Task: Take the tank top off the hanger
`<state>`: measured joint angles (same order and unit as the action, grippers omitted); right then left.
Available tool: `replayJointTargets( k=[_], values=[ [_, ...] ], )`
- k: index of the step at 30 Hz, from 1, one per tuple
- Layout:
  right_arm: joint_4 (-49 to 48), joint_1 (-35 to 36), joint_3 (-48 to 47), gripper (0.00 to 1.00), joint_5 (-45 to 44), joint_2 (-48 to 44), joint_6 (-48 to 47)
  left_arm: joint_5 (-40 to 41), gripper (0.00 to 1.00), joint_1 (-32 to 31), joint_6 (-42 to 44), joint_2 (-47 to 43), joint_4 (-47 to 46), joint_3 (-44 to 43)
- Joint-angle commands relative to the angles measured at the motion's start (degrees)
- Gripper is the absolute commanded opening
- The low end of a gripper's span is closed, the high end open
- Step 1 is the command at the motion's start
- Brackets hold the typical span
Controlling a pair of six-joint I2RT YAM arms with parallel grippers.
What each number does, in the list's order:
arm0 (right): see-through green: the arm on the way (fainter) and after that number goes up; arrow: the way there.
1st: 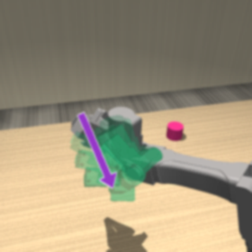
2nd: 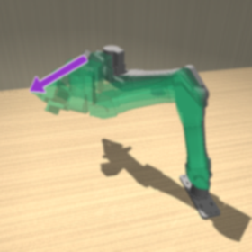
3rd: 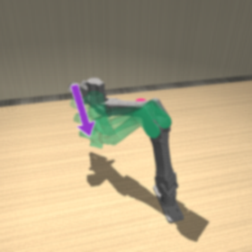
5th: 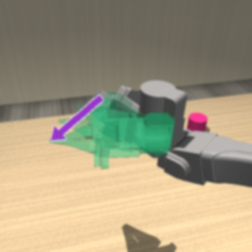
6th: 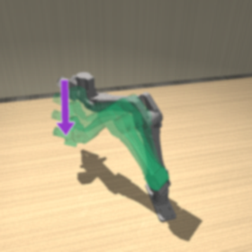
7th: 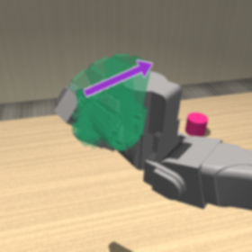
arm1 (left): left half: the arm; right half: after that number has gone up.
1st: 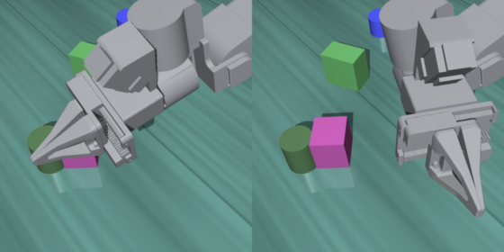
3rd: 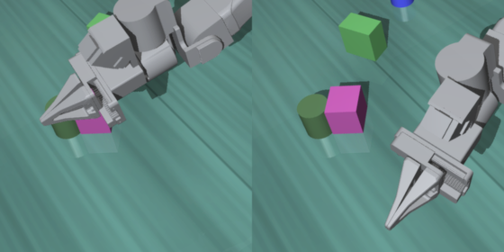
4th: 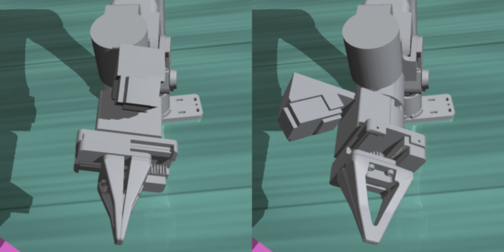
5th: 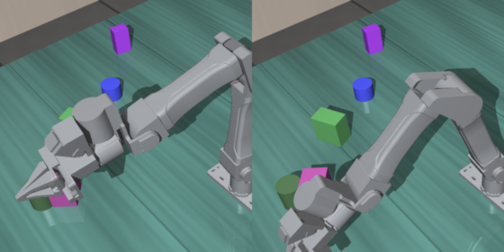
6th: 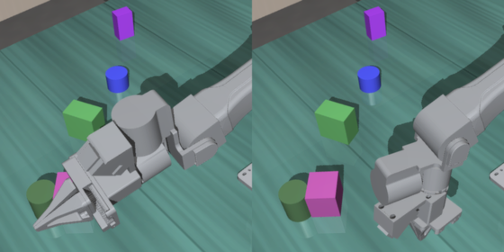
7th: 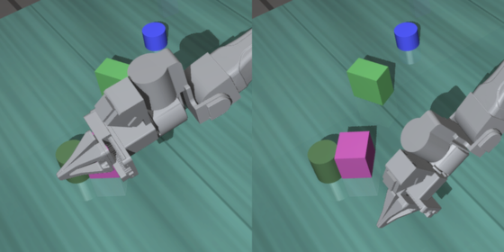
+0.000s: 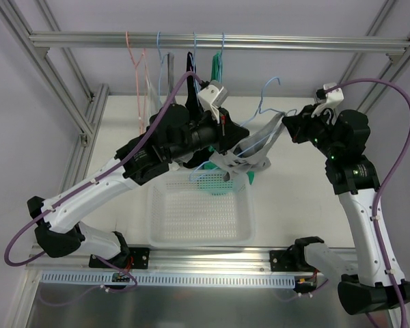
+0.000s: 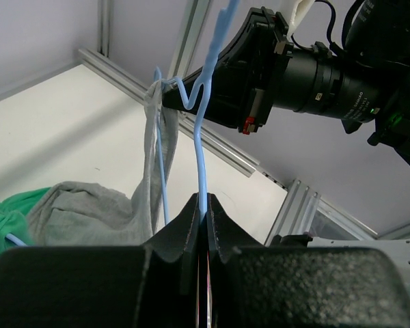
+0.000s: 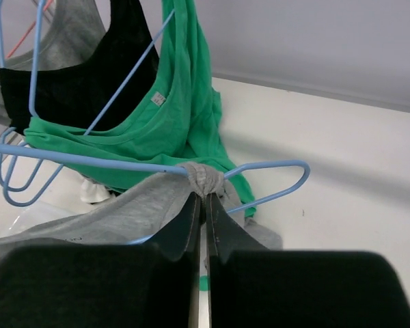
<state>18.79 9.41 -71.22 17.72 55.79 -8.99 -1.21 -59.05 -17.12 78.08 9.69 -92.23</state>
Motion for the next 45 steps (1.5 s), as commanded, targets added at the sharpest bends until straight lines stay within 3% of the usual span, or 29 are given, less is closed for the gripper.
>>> replayJointTargets(
  k=[1,5,8,10,13,17,21,27,31,34,35,38,41,45],
  values=[
    [-2.35,-1.23,0.47,0.0,-3.03,-1.91,-0.85,-1.16,0.0,0.16,-0.81,-0.21,-4.24,-2.79],
    [-0.95,-2.03,0.56,0.0,-7.42,-3.93,-0.67,-0.1,0.0,0.16,0.33,-0.3,-4.16,-2.08],
    [1.85,-3.34,-1.63,0.0,-16.55,-4.55,-0.5,-2.72,0.0,0.16,1.83,-0.21,-4.16,-1.56],
    [3.53,-6.32,-3.3,0.0,-22.53,-3.85,0.03,-4.4,0.0,0.16,3.32,-0.21,-3.98,-1.12],
    [7.56,-12.38,-7.34,0.0,-23.95,-0.79,1.08,-7.92,0.0,0.16,4.64,-0.21,-3.28,-0.94],
    [9.87,-21.77,-10.6,0.0,-20.72,3.88,4.5,-11.53,0.0,0.16,5.96,0.4,-3.45,-2.69],
    [9.95,-25.66,-8.16,0.0,-15.7,3.71,8.81,-14.25,0.0,0.16,6.93,3.99,-3.37,-6.99],
    [9.6,-32.96,-2.97,0.0,-4.1,-0.06,16.45,-15.57,0.0,0.07,5.0,14.0,-5.03,-20.34],
    [6.97,-33.23,7.64,0.0,-1.64,-8.75,20.49,-9.88,0.0,-0.02,3.94,21.57,-16.94,-28.07],
    [4.86,-33.23,12.85,0.0,3.11,-15.26,22.87,-9.86,0.0,-0.1,3.24,26.85,-26.97,-29.33],
    [5.03,-33.31,14.78,0.0,2.85,-16.49,22.45,-8.64,0.0,-0.19,2.54,28.34,-34.58,-29.33],
    [9.94,-33.32,15.67,0.0,-6.93,-20.89,18.85,-6.28,0.0,-0.37,0.43,34.49,-48.13,-30.99],
    [13.82,-33.4,15.59,0.0,-16.02,-22.04,18.66,-1.36,0.0,-0.98,-0.98,41.26,-47.66,-40.21],
    [12.78,-33.32,16.55,0.0,-13.51,-20.38,18.84,2.69,0.0,-2.12,2.77,41.28,-57.8,-35.6]
  ],
)
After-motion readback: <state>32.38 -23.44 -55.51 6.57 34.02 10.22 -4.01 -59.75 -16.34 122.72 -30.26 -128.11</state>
